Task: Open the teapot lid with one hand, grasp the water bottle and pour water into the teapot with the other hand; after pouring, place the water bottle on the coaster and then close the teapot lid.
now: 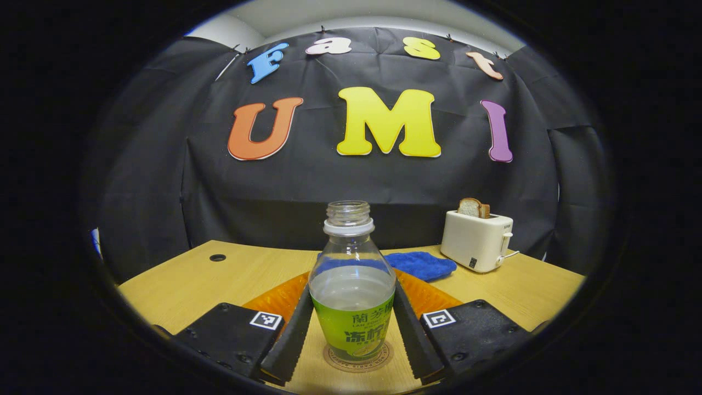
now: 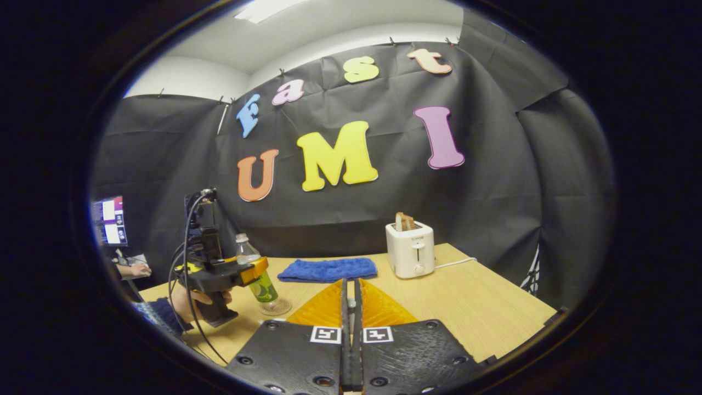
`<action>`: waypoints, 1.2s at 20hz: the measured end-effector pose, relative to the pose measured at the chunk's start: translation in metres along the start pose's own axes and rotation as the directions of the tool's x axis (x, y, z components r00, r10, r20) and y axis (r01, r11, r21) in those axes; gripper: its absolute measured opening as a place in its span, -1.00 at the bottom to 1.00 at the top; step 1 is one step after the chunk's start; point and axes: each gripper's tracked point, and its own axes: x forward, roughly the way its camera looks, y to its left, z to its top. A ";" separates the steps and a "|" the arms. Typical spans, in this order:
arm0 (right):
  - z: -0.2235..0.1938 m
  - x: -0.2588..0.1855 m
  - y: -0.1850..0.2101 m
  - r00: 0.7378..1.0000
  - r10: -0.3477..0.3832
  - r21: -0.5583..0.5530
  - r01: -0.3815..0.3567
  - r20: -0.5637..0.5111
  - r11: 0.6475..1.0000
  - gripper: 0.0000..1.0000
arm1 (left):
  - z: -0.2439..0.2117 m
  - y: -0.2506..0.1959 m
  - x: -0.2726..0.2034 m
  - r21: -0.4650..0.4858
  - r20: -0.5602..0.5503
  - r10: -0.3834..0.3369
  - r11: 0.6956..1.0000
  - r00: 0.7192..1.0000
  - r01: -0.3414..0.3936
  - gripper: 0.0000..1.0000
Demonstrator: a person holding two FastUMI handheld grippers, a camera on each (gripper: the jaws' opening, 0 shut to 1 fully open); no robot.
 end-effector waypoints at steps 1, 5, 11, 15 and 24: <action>0.001 0.001 -0.002 1.000 -0.007 -0.005 0.007 0.002 1.000 -1.00 | -0.002 0.001 0.001 0.016 -0.001 0.010 1.000 1.000 -0.010 0.56; -0.002 0.001 -0.002 1.000 -0.006 0.001 0.006 -0.003 1.000 -1.00 | -0.004 -0.008 0.001 0.005 0.000 -0.015 1.000 1.000 0.015 0.60; -0.001 0.001 -0.002 1.000 -0.008 -0.009 0.009 0.001 1.000 -1.00 | 0.007 -0.010 -0.007 0.031 0.022 -0.013 0.999 1.000 0.013 0.94; -0.001 0.001 -0.002 1.000 -0.011 -0.009 0.011 0.002 1.000 -1.00 | 0.031 -0.007 -0.021 0.036 0.067 -0.015 0.999 0.998 0.013 0.94; -0.003 -0.001 0.017 1.000 0.027 -0.034 -0.027 0.008 0.999 -1.00 | 0.087 0.026 -0.093 0.012 0.165 0.054 0.998 0.985 -0.057 0.94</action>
